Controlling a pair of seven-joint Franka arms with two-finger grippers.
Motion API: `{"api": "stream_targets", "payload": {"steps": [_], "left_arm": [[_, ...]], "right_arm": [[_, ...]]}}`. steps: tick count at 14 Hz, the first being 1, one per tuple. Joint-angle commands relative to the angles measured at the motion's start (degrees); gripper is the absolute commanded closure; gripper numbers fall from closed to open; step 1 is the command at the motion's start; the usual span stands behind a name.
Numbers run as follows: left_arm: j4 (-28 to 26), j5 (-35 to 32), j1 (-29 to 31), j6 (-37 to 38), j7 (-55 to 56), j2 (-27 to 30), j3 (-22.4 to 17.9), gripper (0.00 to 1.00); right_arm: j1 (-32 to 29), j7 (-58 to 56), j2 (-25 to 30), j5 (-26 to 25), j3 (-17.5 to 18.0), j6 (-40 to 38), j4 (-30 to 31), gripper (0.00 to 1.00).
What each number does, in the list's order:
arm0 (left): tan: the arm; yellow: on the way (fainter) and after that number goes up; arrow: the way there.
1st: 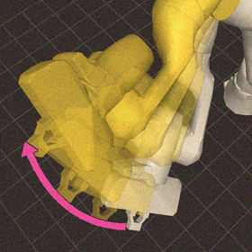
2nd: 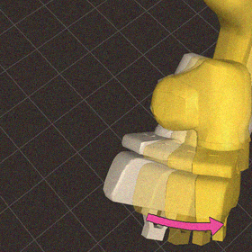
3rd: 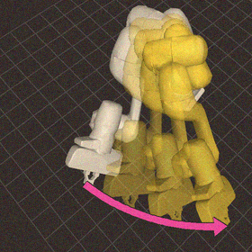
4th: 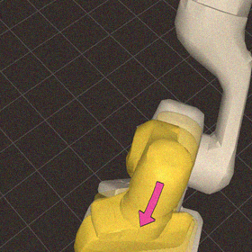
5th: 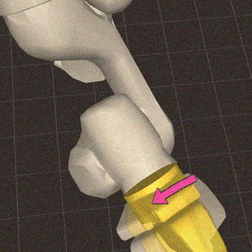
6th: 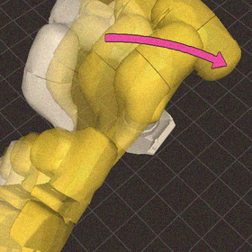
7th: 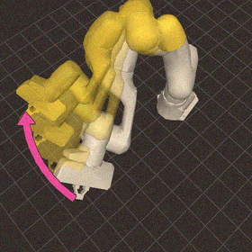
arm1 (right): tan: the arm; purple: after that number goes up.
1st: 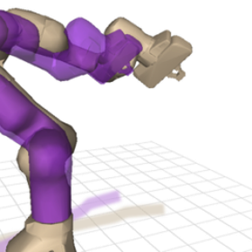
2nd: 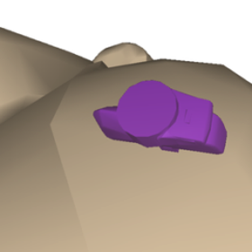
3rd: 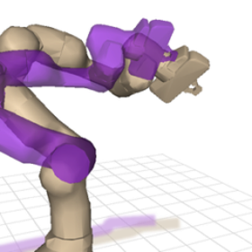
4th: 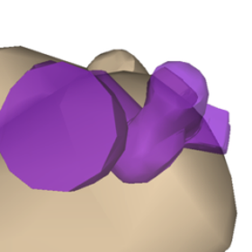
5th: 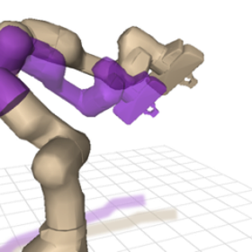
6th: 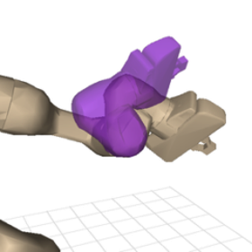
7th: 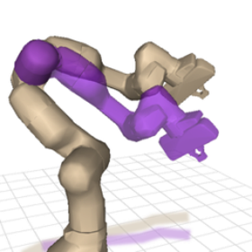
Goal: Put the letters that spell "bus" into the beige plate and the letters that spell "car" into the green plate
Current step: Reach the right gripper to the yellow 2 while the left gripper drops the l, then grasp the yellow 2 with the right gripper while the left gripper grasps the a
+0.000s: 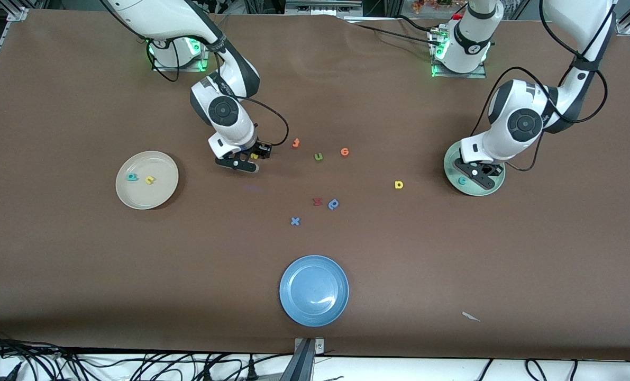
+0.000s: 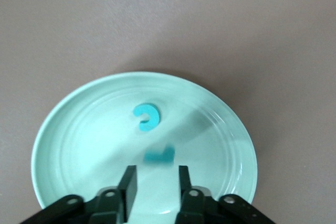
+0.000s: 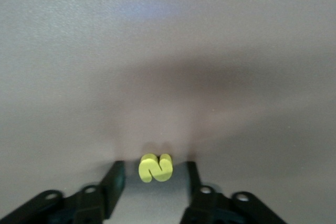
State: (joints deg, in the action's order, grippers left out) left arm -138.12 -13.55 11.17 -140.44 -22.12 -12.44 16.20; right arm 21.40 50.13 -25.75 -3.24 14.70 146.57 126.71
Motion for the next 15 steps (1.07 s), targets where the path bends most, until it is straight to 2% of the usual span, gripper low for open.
{"api": "stream_targets", "payload": {"steps": [1, 2, 4, 7, 8, 11, 15], "left_arm": [[-1.10, -0.87, 0.35, 0.70, 0.32, 2.59, 0.33, 0.26], [-0.84, -0.78, 0.26, 0.70, 0.32, 2.68, 0.41, 0.20], [-0.14, 1.14, -0.35, 0.61, 0.32, 2.68, 0.85, 0.24], [3.46, 17.01, -3.34, 0.52, 1.37, 1.55, 5.24, 0.28], [4.51, 20.11, -4.56, 0.00, 3.81, -0.20, 5.60, 0.28], [9.60, 21.19, -8.60, -2.11, 10.32, -5.91, 5.69, 0.29], [10.32, 20.93, -12.30, -11.06, 14.64, -12.77, 5.60, 0.30]], "right_arm": [[-0.04, 0.05, -0.18, -0.45, -0.02, 0.64, 0.82, 0.58], [-0.04, 0.05, -0.10, -0.45, 0.07, 0.64, 0.82, 0.62], [-0.04, -0.03, -0.09, -0.45, 0.07, 0.56, 0.82, 0.62], [-0.04, -3.19, -0.10, -0.63, -0.02, 0.73, 0.64, 0.62], [-0.04, -3.46, -0.09, -0.63, -0.02, 0.73, 0.64, 0.62], [-0.13, -5.92, -0.18, -0.80, -0.20, 0.82, 0.64, 0.62], [-0.21, -7.15, -0.18, -2.20, -0.37, 0.82, 0.20, 0.62]]}}
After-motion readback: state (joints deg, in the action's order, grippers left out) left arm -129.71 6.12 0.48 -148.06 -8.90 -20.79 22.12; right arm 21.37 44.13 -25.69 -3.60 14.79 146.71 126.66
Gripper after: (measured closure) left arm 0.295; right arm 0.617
